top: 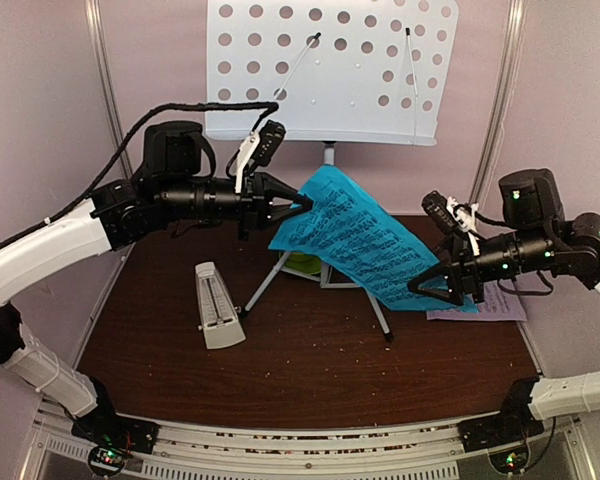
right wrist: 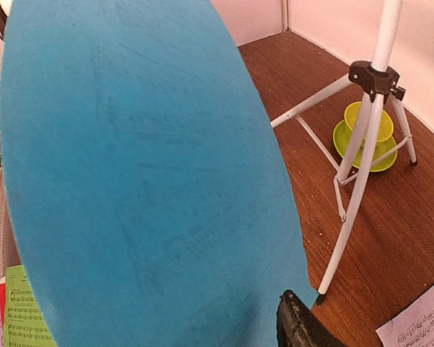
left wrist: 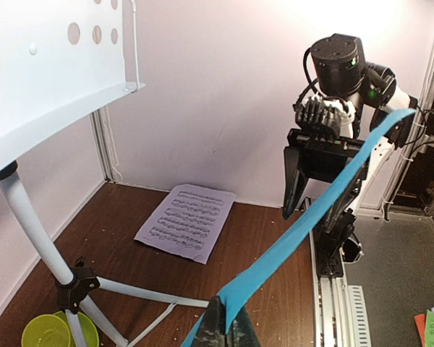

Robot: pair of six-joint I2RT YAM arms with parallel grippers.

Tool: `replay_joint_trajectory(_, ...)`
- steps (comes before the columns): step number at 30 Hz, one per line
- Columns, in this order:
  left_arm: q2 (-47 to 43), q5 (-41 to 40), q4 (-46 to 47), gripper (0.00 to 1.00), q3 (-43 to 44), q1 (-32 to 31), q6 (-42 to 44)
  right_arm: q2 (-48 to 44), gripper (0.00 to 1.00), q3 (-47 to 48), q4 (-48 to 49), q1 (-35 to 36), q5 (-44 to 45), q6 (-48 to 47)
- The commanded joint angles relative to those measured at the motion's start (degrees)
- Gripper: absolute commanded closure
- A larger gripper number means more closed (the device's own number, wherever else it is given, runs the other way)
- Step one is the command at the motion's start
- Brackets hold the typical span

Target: Set up the instrument practice props

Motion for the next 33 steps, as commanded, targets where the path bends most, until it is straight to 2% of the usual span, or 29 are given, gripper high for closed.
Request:
replay_joint_trajectory(1,-1.84,4.16,5.74,1.00,-2.22,1.13,-3.80,-3.17,0.53,-1.28,1.25,-1.19,5.31,0.36)
replay_joint_trajectory(8,-2.43,5.32,7.36,1.00,-3.56,1.79,-5.36,-5.63,0.75,-2.21,1.86,-1.91,9.46,1.26)
replay_joint_trajectory(17,-5.36,5.06,9.21,1.00,-7.61,3.53,-6.58,-7.50,0.79,-2.94,-0.46,-2.11,10.56,0.95)
replay_joint_trajectory(20,-5.90,5.18,9.35,1.00,-8.32,3.58,-6.92,-7.66,0.86,-2.93,-0.36,-2.17,10.77,1.14)
replay_joint_trajectory(23,-6.44,4.35,9.65,1.00,-9.37,3.58,-6.98,-7.28,1.00,-2.11,0.22,-2.17,10.37,1.74)
replay_joint_trajectory(24,-6.57,3.66,9.12,1.00,-9.53,3.59,-6.69,-7.12,1.00,-1.89,0.48,-2.17,10.15,1.86)
replay_joint_trajectory(25,-6.59,1.74,7.80,0.97,-9.39,3.54,-6.23,-6.82,1.00,-1.45,0.64,-2.15,9.74,1.92)
replay_joint_trajectory(27,-5.83,-4.53,0.88,0.68,-6.83,3.58,-3.34,-5.69,1.00,-0.02,-0.34,-2.15,9.08,1.53)
replay_joint_trajectory(29,-4.76,-9.33,-8.29,0.49,-2.13,3.59,0.98,-3.52,1.00,1.73,-3.66,-2.16,9.16,0.34)
replay_joint_trajectory(33,-5.59,-15.21,-16.78,0.30,1.97,3.30,7.50,0.81,1.00,4.18,-10.87,-2.09,7.98,-2.00)
